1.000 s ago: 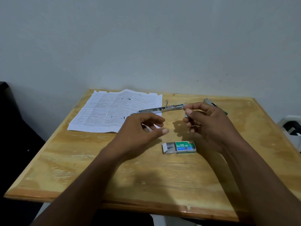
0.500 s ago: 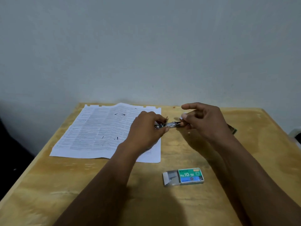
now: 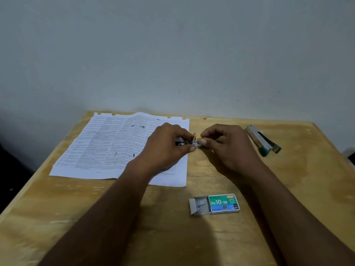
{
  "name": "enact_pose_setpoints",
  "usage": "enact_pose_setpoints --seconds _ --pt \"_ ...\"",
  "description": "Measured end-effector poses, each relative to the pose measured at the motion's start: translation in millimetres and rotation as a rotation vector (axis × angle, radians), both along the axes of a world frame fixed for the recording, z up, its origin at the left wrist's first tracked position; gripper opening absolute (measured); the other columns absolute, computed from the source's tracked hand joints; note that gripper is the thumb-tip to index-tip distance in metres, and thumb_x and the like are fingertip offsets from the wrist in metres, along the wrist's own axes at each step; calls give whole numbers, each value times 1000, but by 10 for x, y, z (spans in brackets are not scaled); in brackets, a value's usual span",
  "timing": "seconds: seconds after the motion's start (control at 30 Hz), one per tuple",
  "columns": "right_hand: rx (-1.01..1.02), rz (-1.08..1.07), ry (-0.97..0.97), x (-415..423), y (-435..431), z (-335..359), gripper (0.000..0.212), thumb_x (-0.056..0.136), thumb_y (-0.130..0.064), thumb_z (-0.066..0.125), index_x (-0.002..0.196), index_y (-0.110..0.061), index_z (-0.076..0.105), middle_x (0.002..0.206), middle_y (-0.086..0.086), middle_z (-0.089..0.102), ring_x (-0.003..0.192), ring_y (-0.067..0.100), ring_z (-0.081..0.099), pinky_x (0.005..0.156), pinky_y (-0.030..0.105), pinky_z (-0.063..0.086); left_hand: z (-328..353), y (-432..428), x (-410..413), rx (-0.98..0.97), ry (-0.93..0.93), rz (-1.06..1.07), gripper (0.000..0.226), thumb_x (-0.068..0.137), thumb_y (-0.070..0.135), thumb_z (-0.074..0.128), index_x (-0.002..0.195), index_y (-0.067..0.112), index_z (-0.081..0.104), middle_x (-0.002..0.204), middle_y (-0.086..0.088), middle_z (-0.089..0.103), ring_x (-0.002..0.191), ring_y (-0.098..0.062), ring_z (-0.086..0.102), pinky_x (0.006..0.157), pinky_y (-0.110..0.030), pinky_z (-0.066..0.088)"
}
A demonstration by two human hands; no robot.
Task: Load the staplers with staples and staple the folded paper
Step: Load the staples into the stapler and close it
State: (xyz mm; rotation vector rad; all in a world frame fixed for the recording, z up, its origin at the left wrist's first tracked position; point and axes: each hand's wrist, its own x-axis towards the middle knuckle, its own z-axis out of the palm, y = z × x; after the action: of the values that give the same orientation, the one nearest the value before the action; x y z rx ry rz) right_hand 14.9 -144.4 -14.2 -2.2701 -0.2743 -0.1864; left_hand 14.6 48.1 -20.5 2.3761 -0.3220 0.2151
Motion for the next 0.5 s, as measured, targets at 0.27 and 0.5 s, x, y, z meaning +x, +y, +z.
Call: enact_pose_setpoints --seconds 0.27,0.5 --pt "42 2 3 57 21 -57 11 86 -26 74 97 -24 76 86 -15 70 81 -3 62 69 7 42 -8 7 21 -27 13 -11 23 78 36 85 99 29 80 93 14 69 93 -10 62 82 -44 57" --pt "-8 7 -4 42 27 -41 13 86 -25 74 99 -23 76 90 -11 71 83 -4 59 69 6 39 -18 13 35 -32 19 -11 23 78 36 85 100 29 81 97 11 73 96 -12 63 85 -44 57"
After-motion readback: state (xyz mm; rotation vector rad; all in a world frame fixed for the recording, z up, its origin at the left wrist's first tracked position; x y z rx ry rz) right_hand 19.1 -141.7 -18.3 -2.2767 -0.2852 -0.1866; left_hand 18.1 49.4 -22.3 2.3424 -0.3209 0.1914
